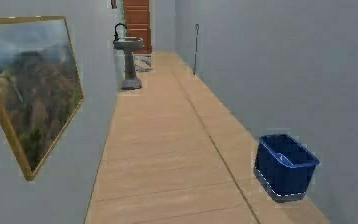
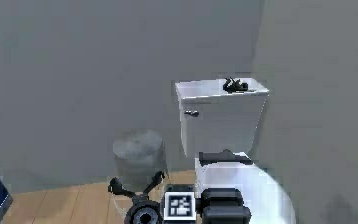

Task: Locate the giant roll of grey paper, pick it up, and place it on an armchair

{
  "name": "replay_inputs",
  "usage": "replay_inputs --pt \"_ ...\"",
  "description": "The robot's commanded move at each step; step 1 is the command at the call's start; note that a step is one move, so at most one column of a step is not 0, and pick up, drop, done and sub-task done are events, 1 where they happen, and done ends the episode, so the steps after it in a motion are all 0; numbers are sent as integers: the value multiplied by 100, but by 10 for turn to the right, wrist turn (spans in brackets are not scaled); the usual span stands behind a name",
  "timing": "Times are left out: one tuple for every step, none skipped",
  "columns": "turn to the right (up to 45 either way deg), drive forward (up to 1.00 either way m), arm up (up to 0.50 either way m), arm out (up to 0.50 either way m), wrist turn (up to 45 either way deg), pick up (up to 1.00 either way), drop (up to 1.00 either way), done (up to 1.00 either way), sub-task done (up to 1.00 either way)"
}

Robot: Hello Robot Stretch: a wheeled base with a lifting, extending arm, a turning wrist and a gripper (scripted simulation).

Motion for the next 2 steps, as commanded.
replay_inputs --pt "0 100 0 0 0 0 0 0 0" --pt "0 100 0 0 0 0 0 0 0"
